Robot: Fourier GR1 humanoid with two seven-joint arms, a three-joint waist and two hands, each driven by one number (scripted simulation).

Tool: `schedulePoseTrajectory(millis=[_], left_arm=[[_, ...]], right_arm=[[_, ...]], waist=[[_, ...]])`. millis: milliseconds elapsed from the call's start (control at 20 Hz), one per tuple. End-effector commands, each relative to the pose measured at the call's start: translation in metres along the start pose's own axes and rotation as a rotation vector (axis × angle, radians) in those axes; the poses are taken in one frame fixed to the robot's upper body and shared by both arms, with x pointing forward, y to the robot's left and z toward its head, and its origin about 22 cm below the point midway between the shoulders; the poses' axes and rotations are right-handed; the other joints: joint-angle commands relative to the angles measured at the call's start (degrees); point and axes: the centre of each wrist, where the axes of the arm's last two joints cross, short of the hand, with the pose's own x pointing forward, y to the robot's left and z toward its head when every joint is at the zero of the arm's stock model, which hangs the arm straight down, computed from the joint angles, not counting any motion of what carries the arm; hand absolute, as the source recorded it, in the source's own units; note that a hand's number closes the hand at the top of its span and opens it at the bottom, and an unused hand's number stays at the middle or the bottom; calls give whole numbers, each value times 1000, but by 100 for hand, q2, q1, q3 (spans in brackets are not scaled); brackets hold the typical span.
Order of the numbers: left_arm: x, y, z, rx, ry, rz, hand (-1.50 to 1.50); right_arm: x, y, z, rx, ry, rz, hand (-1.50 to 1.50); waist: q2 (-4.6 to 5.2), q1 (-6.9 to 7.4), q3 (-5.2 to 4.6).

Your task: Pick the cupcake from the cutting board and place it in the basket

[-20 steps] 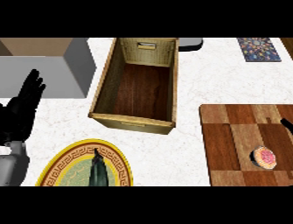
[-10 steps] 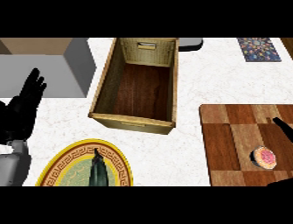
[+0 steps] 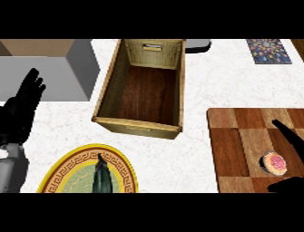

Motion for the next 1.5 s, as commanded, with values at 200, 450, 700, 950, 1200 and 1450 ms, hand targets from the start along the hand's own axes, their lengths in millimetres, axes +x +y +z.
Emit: schedulePoseTrajectory(millis=[200,450,700,950,1200,1450], left_arm=[[-18,7,5,20,0,-13,0],[-5,-21,-6,3,-10,-18,0],[-24,-19,5,2,-2,-13,0],[-6,-24,-4,-35,-24,0,0],[-3,-25,-6,-68,-22,-1,0],[-12,-22,-2,-43,0,-4,0]], right_arm=[[-25,31,7,147,-48,36,150],[-10,41,0,176,-90,34,150],[-2,50,-6,156,-100,34,150],[136,141,-1,301,-423,78,150],[178,171,19,396,-485,124,150],[206,196,56,351,-528,-83,150]], waist=[[5,0,3],[6,-43,3],[7,-8,1],[32,363,-22],[36,495,0],[25,310,32]])
